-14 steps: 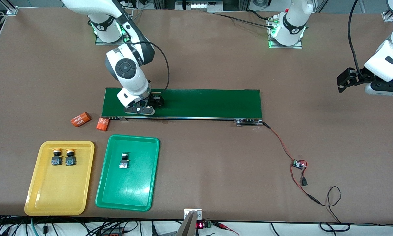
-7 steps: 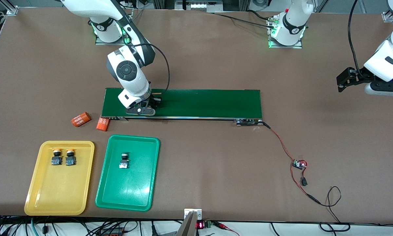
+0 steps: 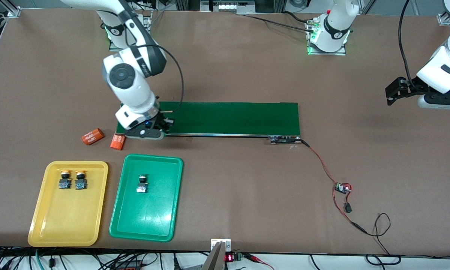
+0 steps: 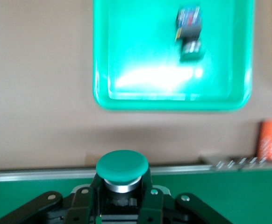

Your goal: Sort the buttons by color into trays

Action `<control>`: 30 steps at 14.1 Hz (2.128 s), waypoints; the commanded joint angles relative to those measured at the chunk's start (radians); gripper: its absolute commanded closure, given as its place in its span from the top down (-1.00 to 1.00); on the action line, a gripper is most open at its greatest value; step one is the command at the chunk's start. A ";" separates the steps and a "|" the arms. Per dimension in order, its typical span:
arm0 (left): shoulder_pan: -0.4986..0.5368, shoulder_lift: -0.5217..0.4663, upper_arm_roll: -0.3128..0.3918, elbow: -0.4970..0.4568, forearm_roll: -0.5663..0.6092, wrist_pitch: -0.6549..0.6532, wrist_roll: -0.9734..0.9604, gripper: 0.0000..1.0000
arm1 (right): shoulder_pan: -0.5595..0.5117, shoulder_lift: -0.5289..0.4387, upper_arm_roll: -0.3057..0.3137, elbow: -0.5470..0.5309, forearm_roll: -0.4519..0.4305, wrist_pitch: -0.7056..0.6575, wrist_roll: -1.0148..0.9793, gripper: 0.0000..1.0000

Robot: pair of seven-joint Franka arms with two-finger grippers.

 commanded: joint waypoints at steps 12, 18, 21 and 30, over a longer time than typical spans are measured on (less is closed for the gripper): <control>0.002 -0.020 -0.005 -0.009 0.012 -0.014 -0.010 1.00 | -0.060 0.585 -0.097 0.482 -0.005 0.280 -0.198 -0.94; 0.002 -0.020 -0.005 -0.009 0.012 -0.014 -0.010 1.00 | -0.034 0.630 -0.120 0.477 0.001 0.368 -0.193 1.00; 0.002 -0.020 -0.005 -0.007 0.012 -0.014 -0.009 1.00 | -0.038 0.572 -0.120 0.450 0.006 0.357 -0.201 1.00; 0.005 -0.020 -0.005 -0.009 0.010 -0.016 -0.007 1.00 | -0.130 0.118 -0.119 0.184 0.001 0.016 -0.282 1.00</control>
